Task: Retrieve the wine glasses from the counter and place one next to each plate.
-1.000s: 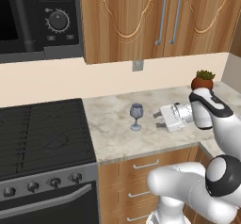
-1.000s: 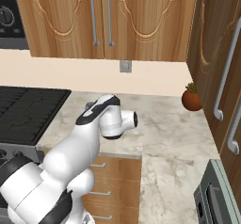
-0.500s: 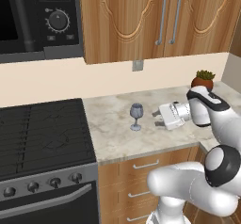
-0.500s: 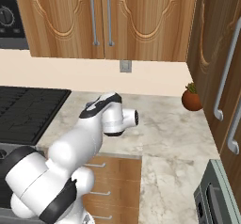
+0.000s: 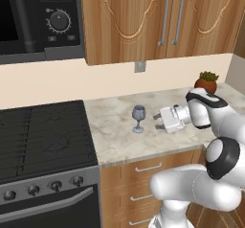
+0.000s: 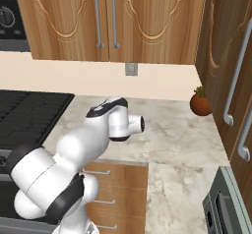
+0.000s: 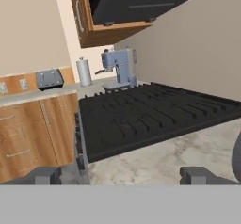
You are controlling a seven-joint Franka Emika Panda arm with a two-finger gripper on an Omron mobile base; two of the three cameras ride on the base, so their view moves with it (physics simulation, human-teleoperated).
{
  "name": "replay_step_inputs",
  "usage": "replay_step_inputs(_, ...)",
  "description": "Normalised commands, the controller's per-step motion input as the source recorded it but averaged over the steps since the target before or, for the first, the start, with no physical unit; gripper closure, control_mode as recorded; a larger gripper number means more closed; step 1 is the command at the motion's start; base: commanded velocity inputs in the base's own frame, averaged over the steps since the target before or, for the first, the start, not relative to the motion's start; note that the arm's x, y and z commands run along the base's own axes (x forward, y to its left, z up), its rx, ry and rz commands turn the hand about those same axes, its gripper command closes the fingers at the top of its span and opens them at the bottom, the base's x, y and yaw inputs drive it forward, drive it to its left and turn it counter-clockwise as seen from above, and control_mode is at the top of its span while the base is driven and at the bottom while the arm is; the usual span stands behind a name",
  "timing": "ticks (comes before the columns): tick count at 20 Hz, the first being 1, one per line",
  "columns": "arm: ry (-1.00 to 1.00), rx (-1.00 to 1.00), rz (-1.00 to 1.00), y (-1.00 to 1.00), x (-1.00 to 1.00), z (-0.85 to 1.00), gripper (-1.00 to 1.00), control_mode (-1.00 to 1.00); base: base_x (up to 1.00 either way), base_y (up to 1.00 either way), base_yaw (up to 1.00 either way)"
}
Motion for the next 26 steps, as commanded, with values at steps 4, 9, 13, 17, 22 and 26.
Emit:
replay_step_inputs(4, 0.00, 0.00, 0.00, 0.00, 0.23, -0.10, -1.00, -1.00, 0.00, 0.00, 0.00)
replay_step_inputs(9, 0.00, 0.00, 0.00, 0.00, 0.27, -0.06, -1.00, -1.00, 0.00, 0.00, 0.00)
replay_step_inputs(13, 0.00, 0.00, 0.00, 0.00, 0.11, -0.10, -1.00, -1.00, 0.00, 0.00, 0.00)
replay_step_inputs(17, 0.00, 0.00, 0.00, 0.09, 0.04, -0.16, -1.00, -1.00, 0.00, 0.00, 0.00)
replay_step_inputs(22, 0.00, 0.00, 0.00, 0.18, 0.07, -0.13, -1.00, -1.00, 0.00, 0.00, 0.00)
replay_step_inputs(26, 0.00, 0.00, 0.00, 0.22, 0.11, -0.06, -1.00, -1.00, 0.00, 0.00, 0.00)
